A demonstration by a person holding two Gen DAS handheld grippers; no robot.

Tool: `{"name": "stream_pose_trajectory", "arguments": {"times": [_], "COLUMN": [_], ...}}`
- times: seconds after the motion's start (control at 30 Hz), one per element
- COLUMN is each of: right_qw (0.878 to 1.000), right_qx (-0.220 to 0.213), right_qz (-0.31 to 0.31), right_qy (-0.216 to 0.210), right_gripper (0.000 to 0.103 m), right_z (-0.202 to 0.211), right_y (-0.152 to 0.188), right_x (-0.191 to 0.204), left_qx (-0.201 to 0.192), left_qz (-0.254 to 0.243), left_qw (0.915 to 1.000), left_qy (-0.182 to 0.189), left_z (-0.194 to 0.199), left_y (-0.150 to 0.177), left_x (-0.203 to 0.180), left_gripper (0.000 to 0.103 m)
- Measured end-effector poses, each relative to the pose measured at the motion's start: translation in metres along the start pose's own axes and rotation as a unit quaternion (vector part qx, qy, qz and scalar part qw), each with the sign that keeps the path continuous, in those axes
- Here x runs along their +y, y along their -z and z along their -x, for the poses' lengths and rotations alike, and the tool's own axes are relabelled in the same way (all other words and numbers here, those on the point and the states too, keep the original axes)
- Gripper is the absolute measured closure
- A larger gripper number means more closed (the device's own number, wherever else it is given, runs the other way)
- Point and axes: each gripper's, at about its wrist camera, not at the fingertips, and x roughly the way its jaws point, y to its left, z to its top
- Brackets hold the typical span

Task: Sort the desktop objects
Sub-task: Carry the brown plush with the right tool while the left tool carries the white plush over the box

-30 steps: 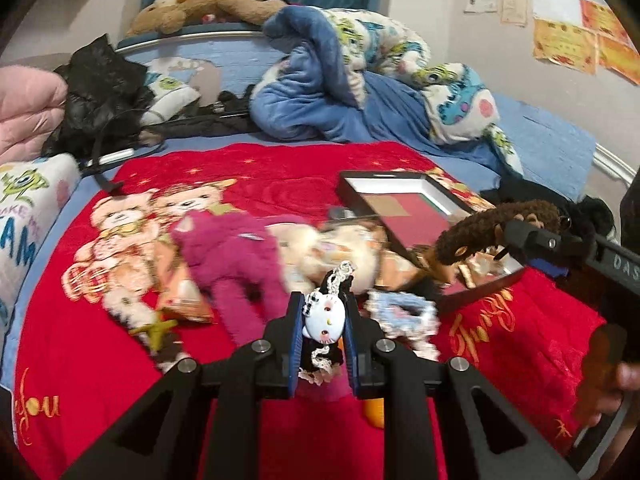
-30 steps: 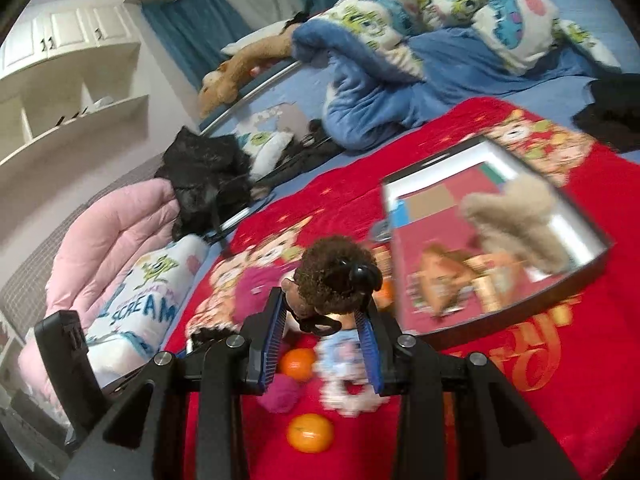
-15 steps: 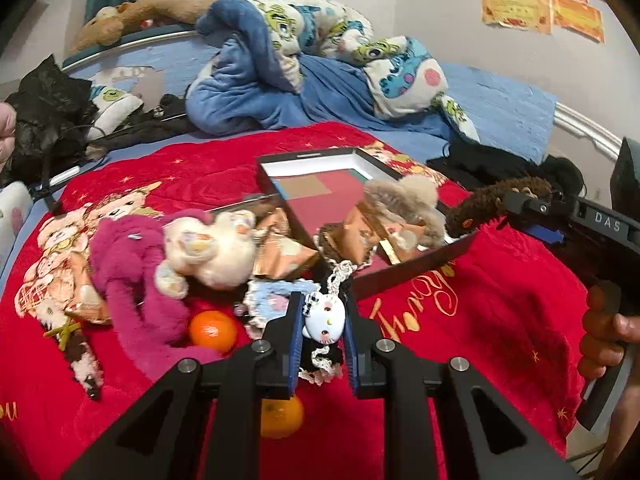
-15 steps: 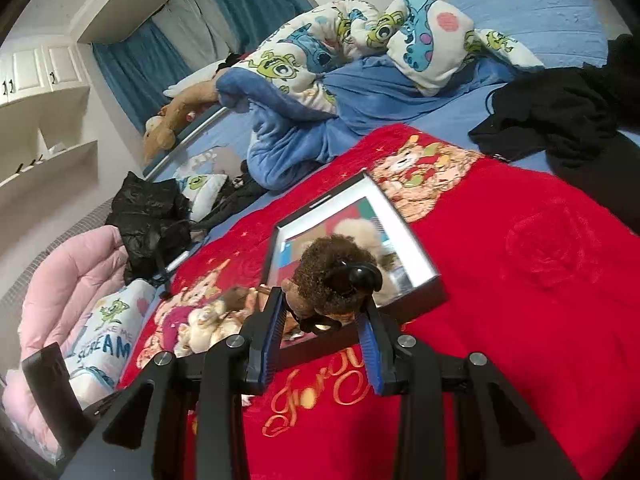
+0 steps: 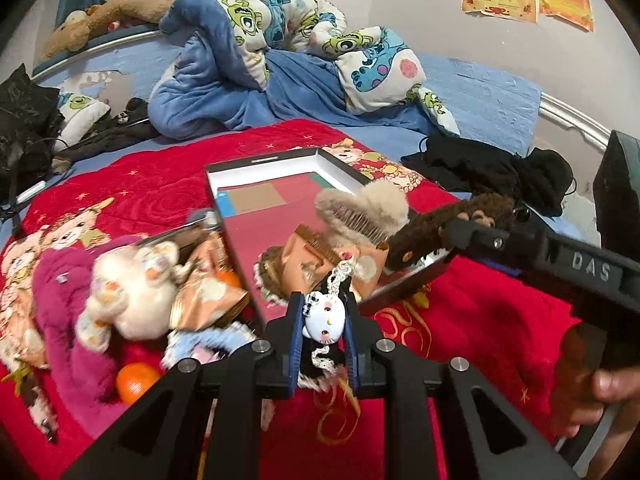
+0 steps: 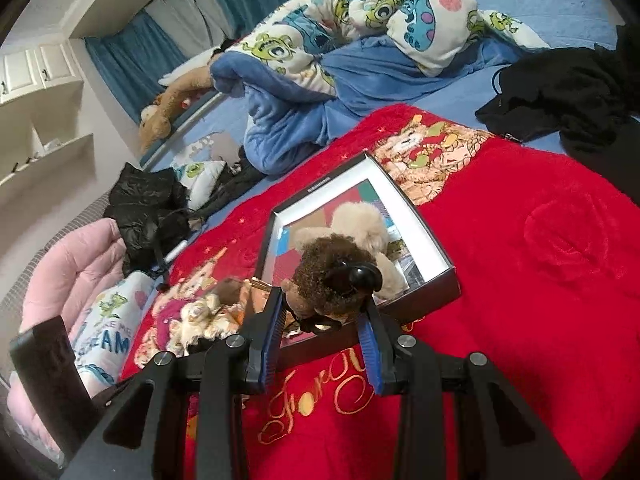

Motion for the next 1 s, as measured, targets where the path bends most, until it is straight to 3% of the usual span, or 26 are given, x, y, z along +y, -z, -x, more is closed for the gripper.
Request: {"name": "stream_pose_trajectory", "arguments": {"times": [0.5, 0.8, 1.0], "right_qw": [0.999, 0.997, 0.997], "right_qx": [0.036, 0.064, 0.062], "right_qz": [0.006, 0.015, 0.005], "right_qy": [0.028, 0.047, 0.055], "right_gripper": [0.069, 0.070, 0.070], "right_z": [-0.044, -0.075, -0.068], "right_y": [-0.010, -0.007, -0.006], "right_x": [0.001, 0.007, -0.002], "left_qx": [0.020, 0.025, 0.022], "left_qz": [0.022, 0.040, 0.038], "left_qw": [0.9996, 0.9989, 0.9990], "left_qy": [-0.004, 0.002, -0.005], "left_z": [-0.068, -0.083, -0.086], "left_y": [-0.016, -0.014, -0.014], "left_x": [0.010, 0.018, 0.018], "left_gripper": [0.084, 0.084, 0.084]}}
